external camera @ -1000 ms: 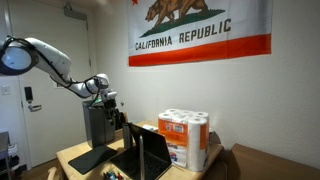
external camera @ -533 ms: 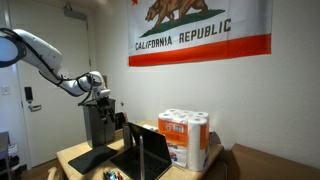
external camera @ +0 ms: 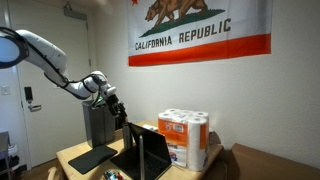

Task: Close the laptop

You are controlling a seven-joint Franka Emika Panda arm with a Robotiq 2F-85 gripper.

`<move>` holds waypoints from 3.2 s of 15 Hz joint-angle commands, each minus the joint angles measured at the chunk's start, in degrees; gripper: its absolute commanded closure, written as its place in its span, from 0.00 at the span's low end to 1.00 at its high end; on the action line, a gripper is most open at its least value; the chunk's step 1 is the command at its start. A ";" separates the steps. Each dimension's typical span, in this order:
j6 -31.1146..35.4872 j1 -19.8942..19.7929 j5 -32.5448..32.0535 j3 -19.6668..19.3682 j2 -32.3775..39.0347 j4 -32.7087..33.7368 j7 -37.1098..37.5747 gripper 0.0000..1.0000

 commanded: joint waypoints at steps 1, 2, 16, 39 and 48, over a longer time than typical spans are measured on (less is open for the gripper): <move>4.12 -0.92 -5.31 -0.59 4.81 4.48 2.02 0.00; 5.02 -0.96 -6.70 -0.83 6.27 5.89 1.91 0.00; 4.17 -0.82 -6.97 -0.32 14.48 12.26 -3.14 0.00; 7.70 -0.28 7.35 1.73 7.05 -12.25 -1.43 0.00; 9.09 1.37 9.59 1.60 5.50 -19.04 -0.85 0.00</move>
